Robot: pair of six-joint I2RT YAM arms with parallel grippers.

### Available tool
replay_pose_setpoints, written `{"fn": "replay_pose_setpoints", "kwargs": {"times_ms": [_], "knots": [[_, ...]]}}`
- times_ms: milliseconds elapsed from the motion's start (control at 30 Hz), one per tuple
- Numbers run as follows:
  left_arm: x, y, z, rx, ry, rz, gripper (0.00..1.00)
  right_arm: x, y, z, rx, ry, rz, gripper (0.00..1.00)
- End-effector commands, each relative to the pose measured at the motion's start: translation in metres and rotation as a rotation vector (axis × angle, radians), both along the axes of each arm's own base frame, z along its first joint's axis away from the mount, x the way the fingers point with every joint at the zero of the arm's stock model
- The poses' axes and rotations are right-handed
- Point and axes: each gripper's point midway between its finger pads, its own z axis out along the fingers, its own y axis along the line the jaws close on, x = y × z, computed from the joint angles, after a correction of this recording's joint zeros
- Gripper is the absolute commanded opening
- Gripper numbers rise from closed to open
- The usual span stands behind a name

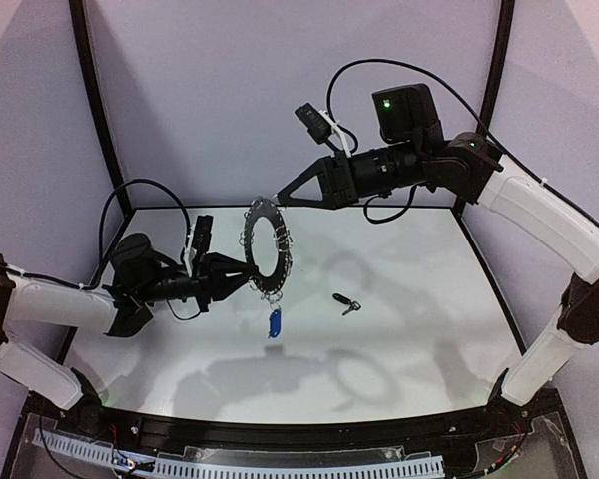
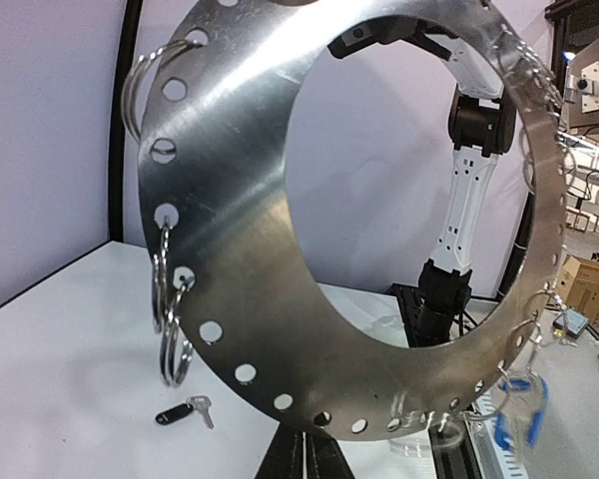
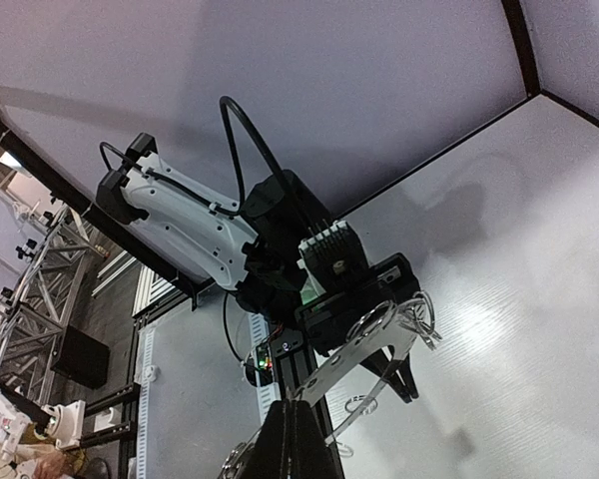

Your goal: Put the keys on the keyring

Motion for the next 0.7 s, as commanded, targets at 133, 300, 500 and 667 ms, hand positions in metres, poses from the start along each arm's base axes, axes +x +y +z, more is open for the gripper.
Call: {"fn": "replay_pose_setpoints", "kwargs": {"times_ms": [133, 300, 500, 667], "knots": [[-0.01, 0.013, 0.0, 0.062, 0.012, 0.04, 0.03, 0.005, -0.008, 0.016, 0.046, -0.055, -0.035, 0.0], [-0.011, 0.013, -0.008, 0.098, 0.022, 0.035, 0.6, 0.004, -0.009, 0.022, 0.055, -0.059, -0.031, 0.0], [-0.022, 0.012, -0.003, 0.104, -0.036, -0.024, 0.63, 0.002, -0.008, 0.032, 0.077, -0.058, -0.018, 0.0], [-0.015, 0.008, 0.005, 0.079, -0.081, -0.006, 0.69, 0.001, -0.007, 0.037, 0.086, -0.058, -0.009, 0.0]]}}
